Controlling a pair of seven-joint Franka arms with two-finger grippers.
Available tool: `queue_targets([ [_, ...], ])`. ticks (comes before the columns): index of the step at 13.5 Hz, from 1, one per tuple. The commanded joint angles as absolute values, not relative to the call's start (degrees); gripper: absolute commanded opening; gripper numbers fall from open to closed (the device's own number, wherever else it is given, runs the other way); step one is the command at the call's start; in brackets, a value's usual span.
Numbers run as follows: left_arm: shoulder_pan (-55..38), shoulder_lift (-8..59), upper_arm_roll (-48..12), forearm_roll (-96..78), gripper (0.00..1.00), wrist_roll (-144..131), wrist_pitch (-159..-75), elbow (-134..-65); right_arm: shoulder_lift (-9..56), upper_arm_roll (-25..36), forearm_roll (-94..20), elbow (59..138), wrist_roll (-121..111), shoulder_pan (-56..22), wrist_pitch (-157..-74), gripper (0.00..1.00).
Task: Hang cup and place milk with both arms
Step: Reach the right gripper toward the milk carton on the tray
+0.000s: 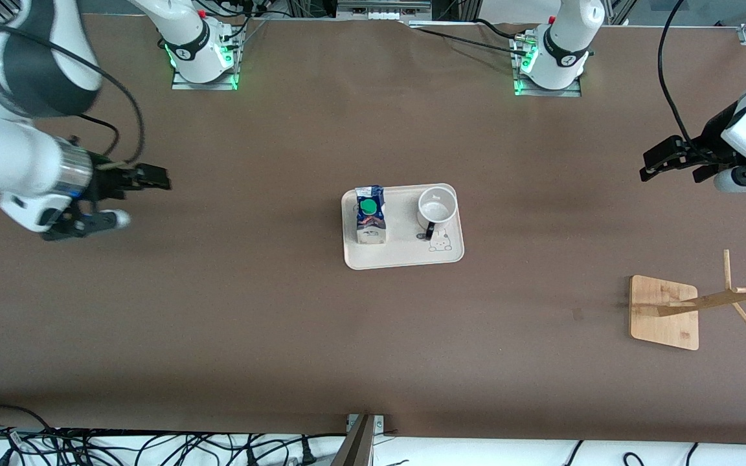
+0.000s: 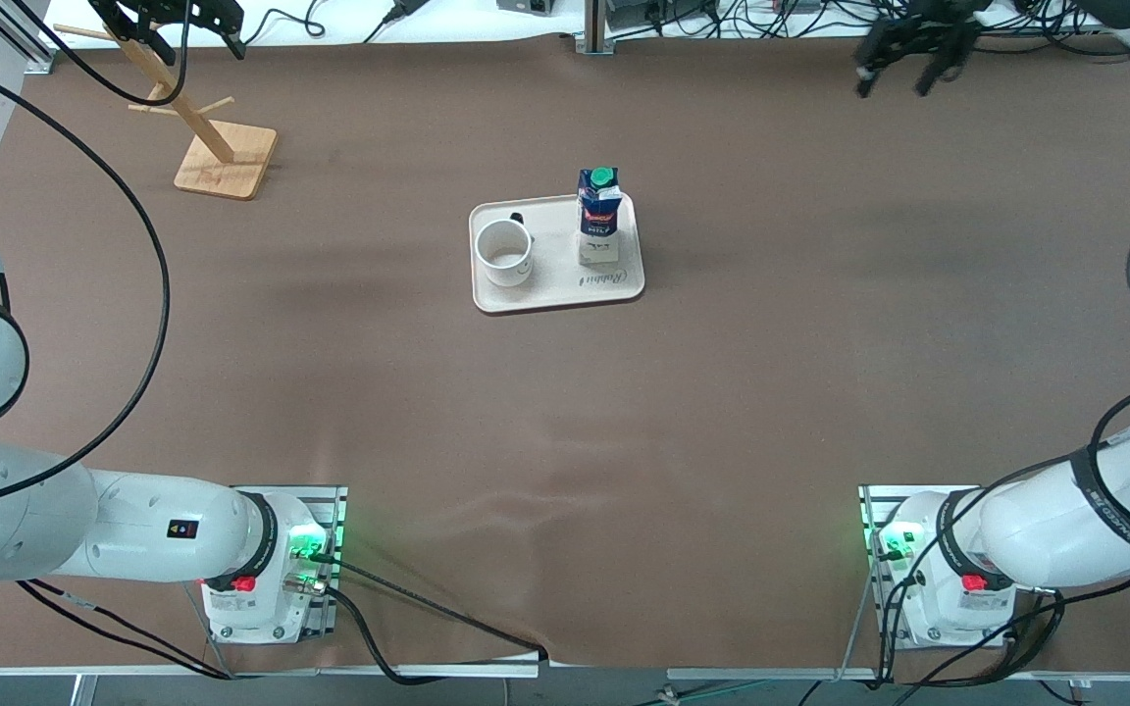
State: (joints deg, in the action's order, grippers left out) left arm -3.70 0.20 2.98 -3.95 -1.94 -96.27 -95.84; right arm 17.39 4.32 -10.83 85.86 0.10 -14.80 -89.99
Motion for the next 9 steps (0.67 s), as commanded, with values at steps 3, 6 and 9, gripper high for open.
queue_targets([
  [3, -3.3, 1.8, 2.6, -3.8, 1.0, -2.1, -95.4, -93.5, 22.0, 6.6, -12.2, 85.3, 12.0, -28.5, -98.3, 1.0],
  [6, -3.3, 1.9, 2.6, -3.8, 1.0, -2.1, -95.4, -93.6, 23.4, 6.6, -12.7, 85.3, 15.0, -33.2, -104.5, 1.0],
  [9, -3.3, 2.2, 2.5, -3.8, 1.0, -2.2, -95.4, -93.5, 25.9, 6.4, -14.1, 85.2, 20.2, -36.3, -111.0, 1.0],
])
